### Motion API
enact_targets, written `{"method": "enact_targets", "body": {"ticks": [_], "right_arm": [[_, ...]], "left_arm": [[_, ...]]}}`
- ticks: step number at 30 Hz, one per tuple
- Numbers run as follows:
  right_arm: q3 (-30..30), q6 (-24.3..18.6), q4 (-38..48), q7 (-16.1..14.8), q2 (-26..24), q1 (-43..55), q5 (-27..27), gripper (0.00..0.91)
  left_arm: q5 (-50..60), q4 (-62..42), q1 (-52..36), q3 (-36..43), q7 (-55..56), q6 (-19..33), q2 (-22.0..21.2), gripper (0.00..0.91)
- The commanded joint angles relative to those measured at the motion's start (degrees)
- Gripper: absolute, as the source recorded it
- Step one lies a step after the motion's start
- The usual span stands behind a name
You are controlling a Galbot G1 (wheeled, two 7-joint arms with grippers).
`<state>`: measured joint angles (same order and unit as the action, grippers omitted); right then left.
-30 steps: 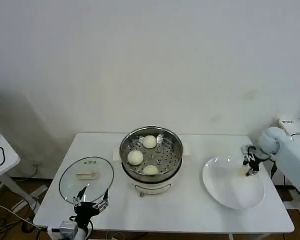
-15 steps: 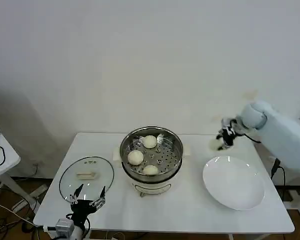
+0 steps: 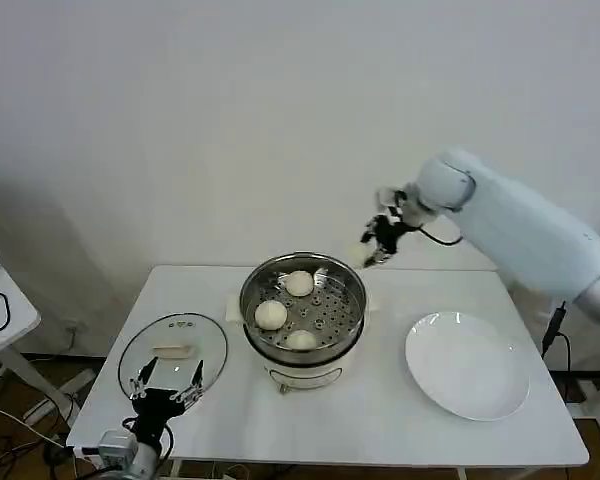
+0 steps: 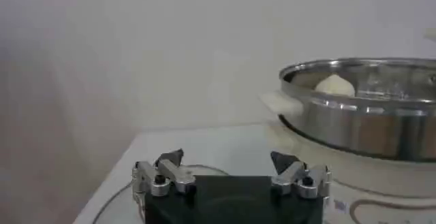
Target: Take steamed baozi put them in steamer then cover it.
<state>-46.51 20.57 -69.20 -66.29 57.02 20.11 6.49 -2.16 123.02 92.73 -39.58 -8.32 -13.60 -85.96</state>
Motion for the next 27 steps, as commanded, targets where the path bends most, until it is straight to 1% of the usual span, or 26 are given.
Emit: {"method": "enact_targets", "body": {"ticks": [1,5,6,12,17,20,24,27], "right_arm": [[-4.24,3.43,0.22,0.52,8.26,2.51,6.65,0.534],[-5.54,3.93,0.39,0.68,8.59,1.75,6.85,0.534],[-6.68,4.16,0.34,0.77,8.34,1.29,6.85,0.544],[-10.56,5.03,-0.67,0.87,7.50,1.41,7.51,0.534],[-12.55,5.67,-0.16,1.26,7.42,0.66,6.62,0.544],[-13.31,5.84,0.61,1.02,7.75,0.37,5.66,0.534],[-15.30,5.49,1.66,0.69,7.85,1.07,5.40,0.534],[-15.84,5.51,2.19,0.78,7.34,0.75,4.07,0.534]], "left_arm": [[-0.67,1.71,0.02,-0.08,-0.16,-0.17,-0.28,0.907],[-0.81,1.82,0.21,-0.26,-0.17,-0.15,-0.13,0.907],[-0.84,1.70,0.29,-0.46,-0.12,-0.13,-0.09,0.907],[-1.54,2.05,0.09,-0.59,-0.13,-0.14,-0.34,0.907],[-1.81,2.24,0.03,-0.21,-0.16,-0.17,-0.43,0.907],[-2.24,2.37,0.03,-0.35,-0.12,-0.20,-0.58,0.907],[-2.30,3.28,-0.12,-0.34,-0.29,-0.52,0.04,0.907],[-2.76,3.78,-0.49,-0.81,-0.59,-0.83,0.55,0.907]]}}
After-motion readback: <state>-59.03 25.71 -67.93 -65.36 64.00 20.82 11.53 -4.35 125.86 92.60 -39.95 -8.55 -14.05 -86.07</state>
